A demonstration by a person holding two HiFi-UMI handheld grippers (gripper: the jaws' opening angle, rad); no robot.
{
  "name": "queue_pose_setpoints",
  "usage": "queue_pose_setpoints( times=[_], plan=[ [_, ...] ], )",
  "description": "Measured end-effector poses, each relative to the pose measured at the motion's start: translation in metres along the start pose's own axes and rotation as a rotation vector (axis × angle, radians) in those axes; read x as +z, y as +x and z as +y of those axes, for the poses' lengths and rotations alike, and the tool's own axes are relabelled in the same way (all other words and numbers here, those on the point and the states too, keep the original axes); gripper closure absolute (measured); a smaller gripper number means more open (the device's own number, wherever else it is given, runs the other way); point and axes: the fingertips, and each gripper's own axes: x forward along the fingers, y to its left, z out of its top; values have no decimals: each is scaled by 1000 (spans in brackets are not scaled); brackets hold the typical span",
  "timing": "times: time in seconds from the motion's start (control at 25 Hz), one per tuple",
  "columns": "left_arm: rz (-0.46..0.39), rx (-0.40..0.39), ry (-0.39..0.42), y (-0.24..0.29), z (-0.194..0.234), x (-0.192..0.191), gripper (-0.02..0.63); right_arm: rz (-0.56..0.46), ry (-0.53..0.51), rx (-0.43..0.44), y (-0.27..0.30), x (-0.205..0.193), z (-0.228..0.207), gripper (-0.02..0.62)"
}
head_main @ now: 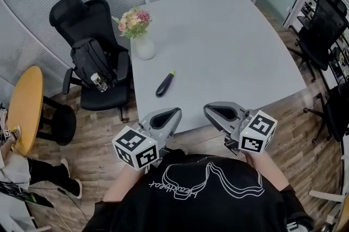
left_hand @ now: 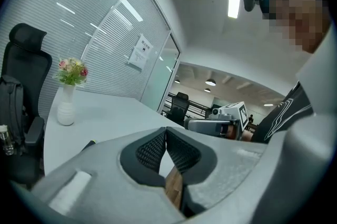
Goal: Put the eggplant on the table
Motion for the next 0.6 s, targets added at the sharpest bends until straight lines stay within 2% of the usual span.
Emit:
queue_pose_setpoints(
  times=[0.6],
  plan=[
    [1, 21, 0, 2, 5, -5, 591, 23, 2, -4, 0, -9, -5, 588]
  ],
)
